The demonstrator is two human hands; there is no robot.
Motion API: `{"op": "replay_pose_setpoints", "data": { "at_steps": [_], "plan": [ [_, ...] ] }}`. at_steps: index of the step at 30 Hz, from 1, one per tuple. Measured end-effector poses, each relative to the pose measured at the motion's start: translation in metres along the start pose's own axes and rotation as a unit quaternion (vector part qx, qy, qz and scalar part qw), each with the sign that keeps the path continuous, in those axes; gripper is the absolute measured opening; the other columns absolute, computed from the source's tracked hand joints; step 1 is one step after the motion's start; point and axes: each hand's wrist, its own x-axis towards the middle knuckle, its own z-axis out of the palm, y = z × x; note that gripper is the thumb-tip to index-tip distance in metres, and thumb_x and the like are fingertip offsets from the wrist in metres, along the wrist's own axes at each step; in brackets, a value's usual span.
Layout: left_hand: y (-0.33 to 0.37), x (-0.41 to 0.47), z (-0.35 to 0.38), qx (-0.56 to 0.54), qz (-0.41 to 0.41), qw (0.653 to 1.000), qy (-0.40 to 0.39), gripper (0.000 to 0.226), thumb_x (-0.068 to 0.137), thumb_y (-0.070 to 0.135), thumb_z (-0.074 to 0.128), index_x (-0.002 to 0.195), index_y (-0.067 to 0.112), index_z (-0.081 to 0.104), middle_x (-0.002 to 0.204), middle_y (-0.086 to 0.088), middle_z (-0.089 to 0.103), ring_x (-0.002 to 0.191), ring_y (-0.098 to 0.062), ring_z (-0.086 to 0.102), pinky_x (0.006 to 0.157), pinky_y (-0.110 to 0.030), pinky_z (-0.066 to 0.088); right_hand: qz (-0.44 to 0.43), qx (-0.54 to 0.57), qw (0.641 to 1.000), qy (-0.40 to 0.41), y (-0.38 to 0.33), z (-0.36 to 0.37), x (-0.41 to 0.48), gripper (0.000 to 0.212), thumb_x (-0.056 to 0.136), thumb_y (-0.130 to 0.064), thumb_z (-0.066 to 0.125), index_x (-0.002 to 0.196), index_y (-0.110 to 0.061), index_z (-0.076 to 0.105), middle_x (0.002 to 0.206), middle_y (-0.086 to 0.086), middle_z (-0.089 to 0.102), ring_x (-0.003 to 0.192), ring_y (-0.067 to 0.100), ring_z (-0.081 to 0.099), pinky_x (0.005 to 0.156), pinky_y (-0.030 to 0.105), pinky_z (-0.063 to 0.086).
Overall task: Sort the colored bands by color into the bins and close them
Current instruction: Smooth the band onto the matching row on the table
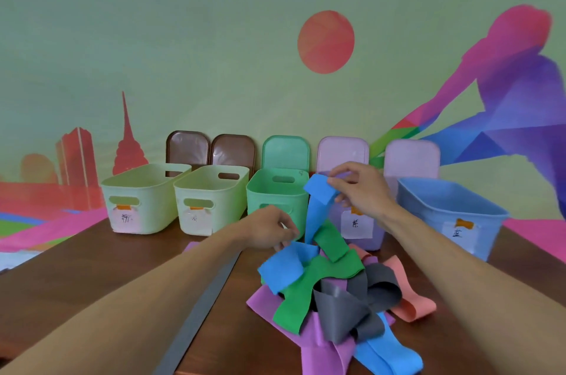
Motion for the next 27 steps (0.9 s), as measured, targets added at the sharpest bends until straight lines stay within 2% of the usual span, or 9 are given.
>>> {"op": "replay_pose_setpoints", "data": {
  "at_steps": [3,5,8,12,14,16,20,24,27],
  "plan": [
    [0.004,0.006,-0.007,-0.014,-0.008,0.998,0.06,0.027,0.09,0.031,0.061,0.109,0.012,0.065,0.104,-0.007,0.068,0.086,-0.017,0.063,0.078,-0.026,0.048,0.0,0.068,0.997,0.038,-0.013,-0.004,0.004,0.006,0.089,-0.015,0.065,0.094,-0.011,0.065,0.071,0.013,0.067,0.049,0.013,0.062,0.05,0.023,0.055],
    [0.01,0.01,-0.012,-0.073,-0.008,0.992,0.104,0.039,0.085,0.038,0.066,0.117,0.017,0.058,0.11,-0.002,0.062,0.096,-0.017,0.061,0.082,-0.027,0.047,0.001,0.108,0.993,0.05,-0.023,-0.005,0.006,0.008,0.09,-0.016,0.064,0.096,-0.01,0.065,0.074,0.015,0.067,0.052,0.018,0.062,0.051,0.025,0.055],
    [0.021,0.016,-0.014,-0.197,-0.005,0.973,0.117,0.052,0.082,0.038,0.07,0.126,0.018,0.05,0.119,0.001,0.055,0.104,-0.014,0.057,0.08,-0.023,0.045,0.001,0.179,0.983,0.042,-0.037,-0.003,0.008,0.014,0.092,-0.014,0.061,0.102,-0.007,0.066,0.076,0.015,0.064,0.051,0.018,0.06,0.053,0.026,0.055],
    [0.022,0.031,-0.01,-0.259,0.033,0.955,0.143,0.035,0.084,0.026,0.071,0.107,0.0,0.064,0.105,-0.012,0.069,0.09,-0.017,0.06,0.081,-0.035,0.05,-0.007,0.241,0.97,0.032,-0.044,-0.001,0.012,0.017,0.094,-0.013,0.058,0.108,-0.006,0.065,0.073,0.01,0.063,0.046,0.012,0.058,0.052,0.023,0.054],
    [0.022,0.033,-0.007,-0.295,0.036,0.945,0.139,0.034,0.086,0.024,0.068,0.104,-0.004,0.064,0.096,-0.011,0.066,0.086,-0.018,0.059,0.074,-0.028,0.048,0.001,0.275,0.961,0.029,-0.043,-0.001,0.015,0.018,0.095,-0.012,0.056,0.109,-0.005,0.066,0.074,0.009,0.064,0.047,0.012,0.059,0.053,0.022,0.054],
    [0.023,0.032,-0.005,-0.319,0.025,0.939,0.123,0.031,0.089,0.025,0.064,0.105,-0.001,0.064,0.097,-0.008,0.066,0.087,-0.016,0.06,0.073,-0.022,0.047,0.014,0.325,0.945,0.028,-0.041,-0.001,0.018,0.015,0.095,-0.011,0.056,0.104,-0.007,0.067,0.076,0.008,0.065,0.049,0.012,0.06,0.056,0.023,0.055],
    [0.016,0.031,-0.001,-0.32,0.012,0.944,0.075,0.014,0.093,0.022,0.059,0.096,0.009,0.063,0.097,-0.006,0.066,0.085,-0.013,0.062,0.076,-0.022,0.05,0.037,0.424,0.904,0.039,-0.037,0.002,0.025,0.012,0.094,-0.009,0.055,0.096,-0.007,0.067,0.077,0.006,0.067,0.054,0.011,0.064,0.057,0.021,0.055],
    [0.012,0.028,-0.01,-0.359,0.007,0.927,0.112,0.018,0.094,0.022,0.057,0.103,0.008,0.062,0.098,-0.007,0.067,0.082,-0.016,0.063,0.067,-0.024,0.052,0.057,0.471,0.879,0.036,-0.035,0.012,0.032,0.012,0.092,-0.016,0.059,0.091,-0.006,0.065,0.084,0.006,0.07,0.071,0.014,0.067,0.068,0.023,0.057],
    [0.008,0.017,-0.03,-0.315,-0.009,0.937,0.149,0.015,0.093,0.023,0.057,0.098,0.009,0.062,0.093,-0.009,0.067,0.078,-0.02,0.062,0.068,-0.029,0.048,0.061,0.474,0.878,0.025,-0.038,0.023,0.033,0.013,0.085,-0.009,0.066,0.097,-0.006,0.064,0.085,0.007,0.068,0.072,0.015,0.062,0.066,0.019,0.053]
  ]
}}
